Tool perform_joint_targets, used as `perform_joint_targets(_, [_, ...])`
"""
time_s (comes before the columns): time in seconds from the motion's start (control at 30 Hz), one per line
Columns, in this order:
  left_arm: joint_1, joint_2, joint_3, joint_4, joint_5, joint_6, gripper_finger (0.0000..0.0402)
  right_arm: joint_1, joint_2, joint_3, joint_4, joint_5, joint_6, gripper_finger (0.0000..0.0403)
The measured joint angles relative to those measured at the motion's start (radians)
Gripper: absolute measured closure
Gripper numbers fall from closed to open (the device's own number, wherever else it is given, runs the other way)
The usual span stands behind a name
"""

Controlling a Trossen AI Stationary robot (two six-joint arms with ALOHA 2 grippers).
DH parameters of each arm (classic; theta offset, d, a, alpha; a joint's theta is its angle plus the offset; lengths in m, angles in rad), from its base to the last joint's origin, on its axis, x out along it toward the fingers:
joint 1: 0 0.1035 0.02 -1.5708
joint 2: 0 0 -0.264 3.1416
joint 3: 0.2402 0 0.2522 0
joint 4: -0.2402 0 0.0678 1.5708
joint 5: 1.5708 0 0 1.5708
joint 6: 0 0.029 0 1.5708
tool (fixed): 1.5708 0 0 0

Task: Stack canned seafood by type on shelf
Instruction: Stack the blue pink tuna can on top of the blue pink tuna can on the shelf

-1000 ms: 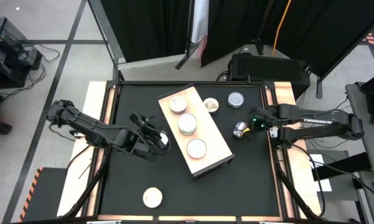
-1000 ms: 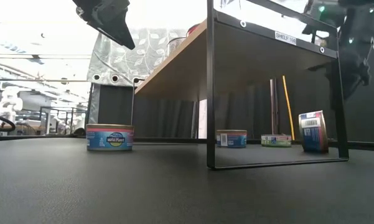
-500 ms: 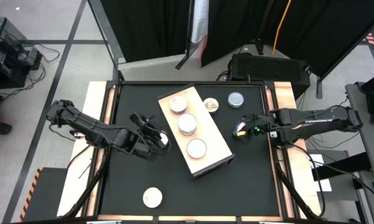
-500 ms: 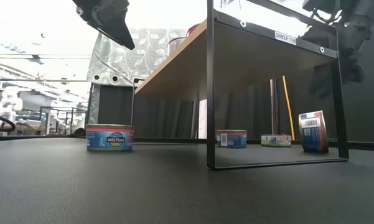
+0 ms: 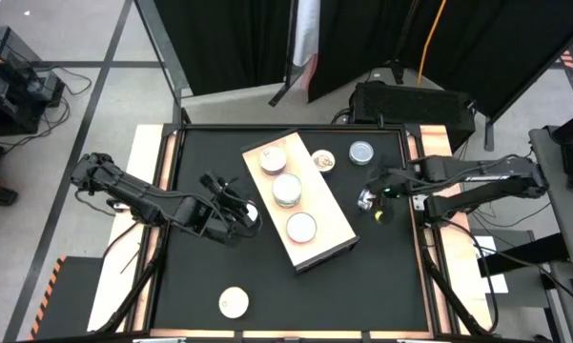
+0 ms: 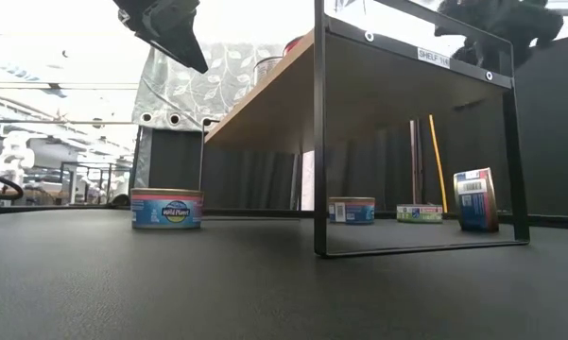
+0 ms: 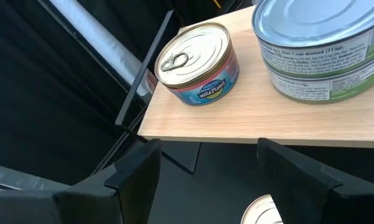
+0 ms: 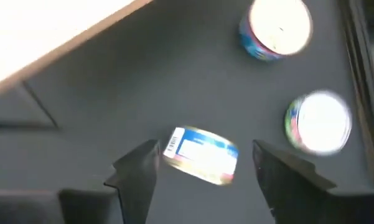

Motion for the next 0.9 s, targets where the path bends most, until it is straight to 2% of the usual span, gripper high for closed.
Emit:
perform_joint_targets(0.23, [0.0,0.0,0.0,-0.002,-0.001,-0.001,0.0134,-0.003,0.197,0.039,-0.08,-0.007,-0.347,0.0112])
perform_joint_targets(0.47, [0.0,0.0,0.0,-0.005,-0.001,-0.001,0.0134,-0.002,0.282,0.041,-0.095,-0.016,-0.642,0.0105])
perform_joint_targets(0.6, [0.0,0.0,0.0,-0.005,-0.001,0.0,0.0134,-0.013,0.306,0.041,-0.106,-0.019,-0.743,0.0105])
perform_joint_targets(0.9, [-0.001,0.0,0.0,-0.005,-0.002,0.003,0.0134,-0.088,0.355,0.035,-0.094,-0.038,-0.837,0.0088])
